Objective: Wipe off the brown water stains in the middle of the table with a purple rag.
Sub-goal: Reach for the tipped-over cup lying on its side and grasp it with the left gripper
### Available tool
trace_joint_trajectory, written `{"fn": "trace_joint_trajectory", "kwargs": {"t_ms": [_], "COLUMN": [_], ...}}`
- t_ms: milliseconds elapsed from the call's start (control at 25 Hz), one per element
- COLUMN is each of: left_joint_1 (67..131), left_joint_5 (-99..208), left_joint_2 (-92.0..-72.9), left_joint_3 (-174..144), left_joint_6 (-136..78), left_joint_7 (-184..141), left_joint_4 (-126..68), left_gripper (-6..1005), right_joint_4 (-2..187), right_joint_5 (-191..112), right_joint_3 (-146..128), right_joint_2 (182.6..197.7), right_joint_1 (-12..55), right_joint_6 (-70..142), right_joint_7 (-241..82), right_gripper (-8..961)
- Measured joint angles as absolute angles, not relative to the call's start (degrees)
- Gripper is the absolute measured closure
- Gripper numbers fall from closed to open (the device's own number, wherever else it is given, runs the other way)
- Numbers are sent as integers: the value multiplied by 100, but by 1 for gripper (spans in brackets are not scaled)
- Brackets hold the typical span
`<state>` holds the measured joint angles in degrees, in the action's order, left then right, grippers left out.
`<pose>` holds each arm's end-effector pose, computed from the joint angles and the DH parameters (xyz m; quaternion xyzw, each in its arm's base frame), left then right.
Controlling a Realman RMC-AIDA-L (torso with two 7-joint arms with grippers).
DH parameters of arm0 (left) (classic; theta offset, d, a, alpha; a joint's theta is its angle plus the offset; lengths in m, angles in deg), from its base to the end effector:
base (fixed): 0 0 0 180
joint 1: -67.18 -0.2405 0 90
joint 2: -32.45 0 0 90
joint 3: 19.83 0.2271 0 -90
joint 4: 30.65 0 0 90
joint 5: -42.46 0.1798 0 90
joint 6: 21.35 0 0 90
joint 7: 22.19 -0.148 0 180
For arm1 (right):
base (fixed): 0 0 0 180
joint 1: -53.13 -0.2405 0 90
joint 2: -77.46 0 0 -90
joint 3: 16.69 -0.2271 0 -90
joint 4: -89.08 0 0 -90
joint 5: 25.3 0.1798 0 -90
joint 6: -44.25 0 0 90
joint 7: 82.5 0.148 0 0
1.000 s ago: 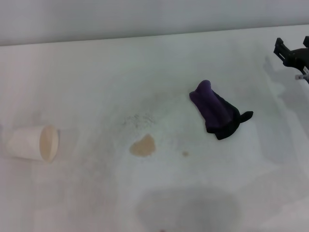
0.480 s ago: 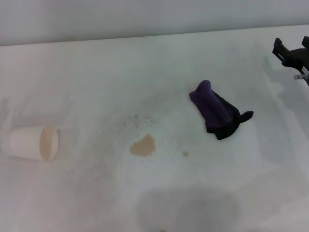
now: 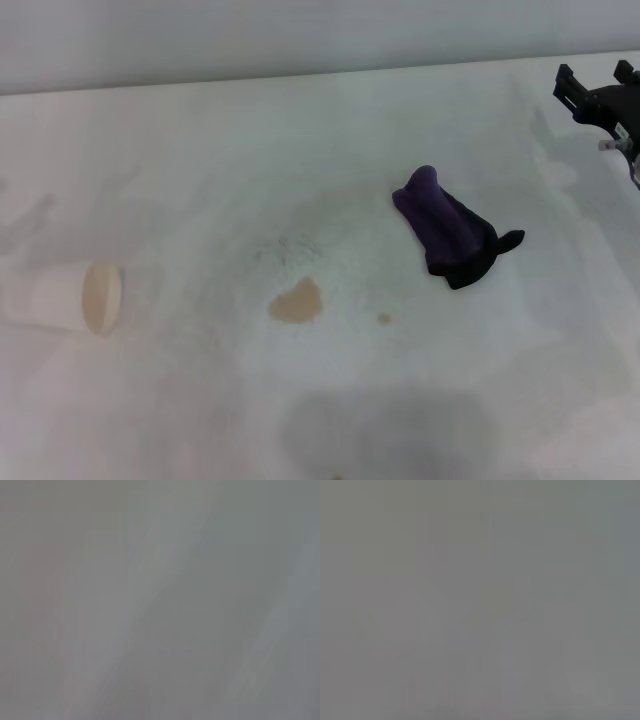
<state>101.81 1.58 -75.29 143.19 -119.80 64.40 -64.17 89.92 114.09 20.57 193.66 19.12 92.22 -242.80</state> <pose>-0.2821 0.3079 0.1346 -0.8009 -0.3658 -0.3648 0.3029 0.3236 0.3510 0.0413 -0.6711 0.3493 0.2154 0.6174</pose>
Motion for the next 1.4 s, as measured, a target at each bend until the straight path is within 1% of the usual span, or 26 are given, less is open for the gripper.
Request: {"fn": "trace_joint_trajectory", "kwargs": {"t_ms": [40,80,120,240,280,520,600,640,760,960,1120,1160,1400], "left_joint_1": [10274,10274,10447,10892,10912,11701,11701,11983,12424,12942,13114,13232,13438], "left_joint_5": [300,300,566,1470,1504,3053,3053,3566,4209,5134,5560,5842,6317], "left_joint_2": [-7449,-7449,-7337,-7183,-7177,-7075,-7075,-7060,-7061,-7102,-7174,-7297,-7700], "left_joint_3": [14320,14320,14323,14328,14329,14333,14333,14338,14344,14347,14347,14347,14346], "left_joint_6": [-12096,-12096,-12287,-12610,-12617,-12705,-12705,-12691,-12642,-12438,-12318,-12206,-11987], "left_joint_7": [6405,6405,6272,5442,5410,4349,4349,4062,3544,2694,2393,2132,1844], "left_joint_4": [-6573,-6573,-6860,-7354,-7361,-7478,-7478,-7481,-7486,-7506,-7509,-7532,-7674], "left_gripper": [112,112,112,112,112,112,112,112,112,112,112,112,111], "right_joint_4": [8994,8996,9003,9030,9040,9111,9128,9128,9127,9125,9093,9092,9090], "right_joint_5": [11409,11409,11409,11417,11429,11519,11591,11605,11613,11613,11614,11612,11617], "right_joint_3": [2058,2057,2057,2020,2004,1968,1962,1961,1952,1571,1170,1145,1129], "right_joint_2": [19366,19366,19366,19366,19364,19349,19355,19358,19362,19347,19357,19361,19359], "right_joint_1": [1905,1905,1903,1902,1903,1909,1909,1905,1891,1886,1885,1881,1789], "right_joint_6": [9220,9220,9224,9258,9268,9297,9297,9296,9297,9297,9298,9299,9298], "right_joint_7": [-24280,-24280,-24280,-24280,-24280,-24281,-24281,-24278,-24240,-24188,-24184,-24180,-24128], "right_gripper": [122,122,122,123,123,123,123,123,124,124,123,123,123]}}
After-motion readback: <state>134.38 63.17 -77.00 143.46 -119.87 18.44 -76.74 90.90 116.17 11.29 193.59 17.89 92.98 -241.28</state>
